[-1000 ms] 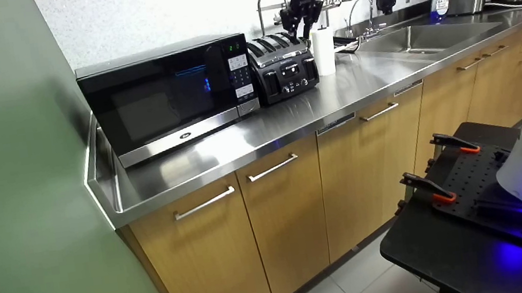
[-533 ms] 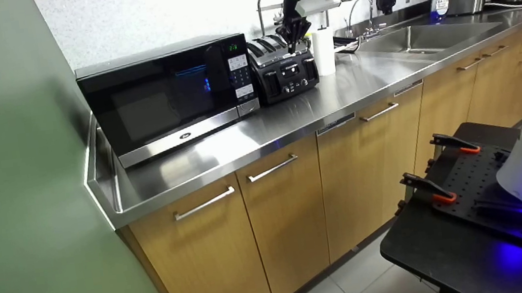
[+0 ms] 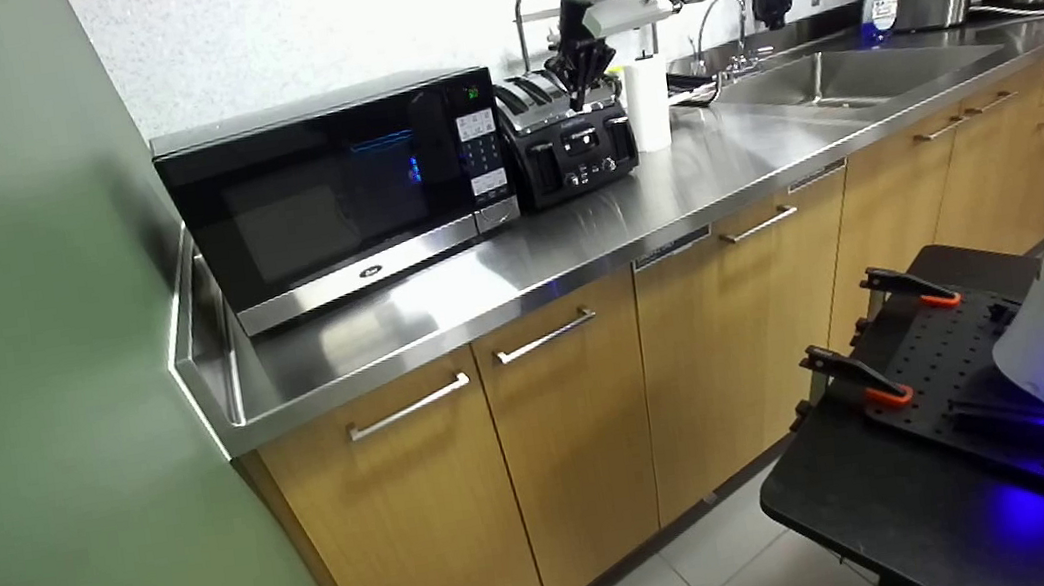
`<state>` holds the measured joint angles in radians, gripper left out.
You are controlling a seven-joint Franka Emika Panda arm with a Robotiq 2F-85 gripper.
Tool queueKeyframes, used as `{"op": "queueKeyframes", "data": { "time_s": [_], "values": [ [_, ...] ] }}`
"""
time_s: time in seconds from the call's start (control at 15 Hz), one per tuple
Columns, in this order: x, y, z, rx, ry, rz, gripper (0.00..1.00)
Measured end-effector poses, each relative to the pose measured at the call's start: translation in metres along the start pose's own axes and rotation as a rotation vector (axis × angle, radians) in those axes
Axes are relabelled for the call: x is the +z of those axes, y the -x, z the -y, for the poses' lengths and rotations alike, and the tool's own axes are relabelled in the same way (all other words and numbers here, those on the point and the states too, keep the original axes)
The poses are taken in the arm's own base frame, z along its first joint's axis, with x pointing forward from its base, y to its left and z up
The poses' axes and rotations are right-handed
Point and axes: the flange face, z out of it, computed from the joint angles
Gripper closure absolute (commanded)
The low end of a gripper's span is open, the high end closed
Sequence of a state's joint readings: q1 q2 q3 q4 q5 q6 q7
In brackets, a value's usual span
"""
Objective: Push the left switch of the toaster down
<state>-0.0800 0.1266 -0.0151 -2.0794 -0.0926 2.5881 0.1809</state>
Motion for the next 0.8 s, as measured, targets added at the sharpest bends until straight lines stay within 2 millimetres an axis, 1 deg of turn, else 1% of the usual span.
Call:
{"op": "queueKeyframes", "data": {
  "time_s": [0.2,0.53,0.8],
  "values": [
    [0.014,-0.003,0.004,0.024,-0.018,0.017,1.00],
    [0.045,-0.018,0.014,0.033,-0.020,0.033,1.00],
    [0.059,-0.032,0.017,0.047,-0.024,0.029,1.00]
  ]
}}
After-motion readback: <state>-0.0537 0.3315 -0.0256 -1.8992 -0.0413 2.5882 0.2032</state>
